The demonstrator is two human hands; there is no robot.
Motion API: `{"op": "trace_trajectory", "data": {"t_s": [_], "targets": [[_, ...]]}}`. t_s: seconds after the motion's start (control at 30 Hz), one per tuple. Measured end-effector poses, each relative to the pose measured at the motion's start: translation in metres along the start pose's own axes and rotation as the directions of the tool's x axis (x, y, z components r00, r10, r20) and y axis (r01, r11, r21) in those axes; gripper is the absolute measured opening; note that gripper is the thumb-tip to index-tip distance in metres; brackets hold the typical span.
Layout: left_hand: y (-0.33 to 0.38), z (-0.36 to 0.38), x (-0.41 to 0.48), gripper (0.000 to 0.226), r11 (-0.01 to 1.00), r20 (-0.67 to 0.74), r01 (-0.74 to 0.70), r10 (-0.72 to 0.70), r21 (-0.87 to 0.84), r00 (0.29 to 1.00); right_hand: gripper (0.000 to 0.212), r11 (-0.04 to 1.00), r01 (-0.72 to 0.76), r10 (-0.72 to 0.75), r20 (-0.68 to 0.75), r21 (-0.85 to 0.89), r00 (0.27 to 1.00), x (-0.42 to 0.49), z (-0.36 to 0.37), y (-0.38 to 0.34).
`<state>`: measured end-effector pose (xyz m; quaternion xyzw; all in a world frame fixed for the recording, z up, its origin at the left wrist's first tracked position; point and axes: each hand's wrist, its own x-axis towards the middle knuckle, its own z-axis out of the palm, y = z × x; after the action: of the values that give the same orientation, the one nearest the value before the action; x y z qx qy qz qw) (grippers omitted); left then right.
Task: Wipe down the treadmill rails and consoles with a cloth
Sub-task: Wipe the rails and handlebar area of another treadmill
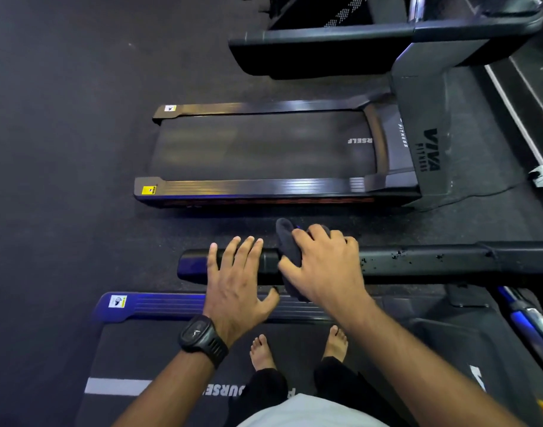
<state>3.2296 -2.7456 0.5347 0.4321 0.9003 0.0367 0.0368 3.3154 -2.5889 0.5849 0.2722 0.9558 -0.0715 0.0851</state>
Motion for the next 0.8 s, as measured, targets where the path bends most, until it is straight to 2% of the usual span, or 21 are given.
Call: {"op": "trace_trajectory", "data": {"t_s": [0.07,0.13,0.17,0.23,0.3,0.33,0.37,0.4,0.47,0.5,0.53,0.6,0.67,0.7,0.77,0.8], "targets": [[0.000,0.000,0.002,0.088,1.000,-0.011,0.003,-0.003,0.000,1.000,0.060,0.995,-0.055,0.041,0.153,0.086,0.987,0.025,-0.007,0.003],[0.002,0.000,0.001,0.088,1.000,-0.006,-0.002,0.002,0.007,1.000,0.065,0.978,-0.162,0.102,0.374,0.131,0.922,0.056,-0.013,0.005],[0.004,0.000,0.001,0.088,1.000,-0.003,-0.006,0.006,0.005,1.000,0.067,0.975,-0.182,0.116,0.406,0.129,0.907,0.064,-0.014,0.006],[0.007,0.000,0.001,0.087,1.000,-0.002,-0.011,0.011,-0.001,1.000,0.063,0.979,-0.147,0.093,0.334,0.142,0.938,0.056,-0.010,0.006],[0.008,0.001,0.002,0.087,1.000,-0.009,-0.013,0.013,-0.008,1.000,0.059,0.997,0.002,-0.010,0.107,0.077,0.994,0.021,-0.004,0.006],[0.008,0.001,0.002,0.087,1.000,-0.014,-0.013,0.013,-0.010,1.000,0.059,0.997,0.058,-0.060,0.043,0.045,0.997,0.005,-0.005,0.007],[0.008,0.001,0.003,0.087,1.000,-0.015,-0.013,0.013,-0.008,1.000,0.058,0.995,0.078,-0.080,0.037,0.055,0.996,0.003,-0.004,0.011],[0.008,0.001,0.004,0.087,1.000,-0.015,-0.012,0.012,-0.002,1.000,0.058,0.995,0.039,-0.048,0.098,0.094,0.994,0.013,-0.007,0.014],[0.008,0.000,0.004,0.087,1.000,-0.010,-0.011,0.011,0.005,1.000,0.061,0.984,-0.118,0.065,0.341,0.135,0.938,0.046,-0.015,0.015],[0.009,0.000,0.003,0.087,1.000,-0.005,-0.014,0.014,0.005,1.000,0.063,0.976,-0.176,0.106,0.427,0.126,0.898,0.059,-0.019,0.015],[0.010,0.000,0.003,0.087,1.000,0.002,-0.016,0.016,0.004,1.000,0.065,0.972,-0.199,0.126,0.446,0.121,0.886,0.067,-0.018,0.015],[0.011,-0.001,0.003,0.087,1.000,0.013,-0.016,0.016,0.007,1.000,0.060,0.981,-0.150,0.100,0.340,0.125,0.935,0.058,-0.012,0.014],[0.011,-0.001,0.004,0.087,1.000,0.013,-0.013,0.012,0.012,1.000,0.056,0.998,-0.004,-0.003,0.099,0.067,0.995,0.022,-0.003,0.014],[0.011,0.000,0.004,0.087,1.000,0.009,-0.013,0.013,0.013,1.000,0.057,0.997,0.061,-0.062,0.039,0.041,0.997,0.005,-0.003,0.014],[0.010,0.000,0.005,0.087,1.000,0.008,-0.014,0.014,0.013,1.000,0.057,0.992,0.076,-0.083,0.072,0.100,0.994,0.010,-0.006,0.020],[0.011,0.000,0.006,0.086,1.000,0.008,-0.015,0.015,0.014,1.000,0.057,0.990,0.013,-0.036,0.167,0.137,0.985,0.024,-0.011,0.022]]}}
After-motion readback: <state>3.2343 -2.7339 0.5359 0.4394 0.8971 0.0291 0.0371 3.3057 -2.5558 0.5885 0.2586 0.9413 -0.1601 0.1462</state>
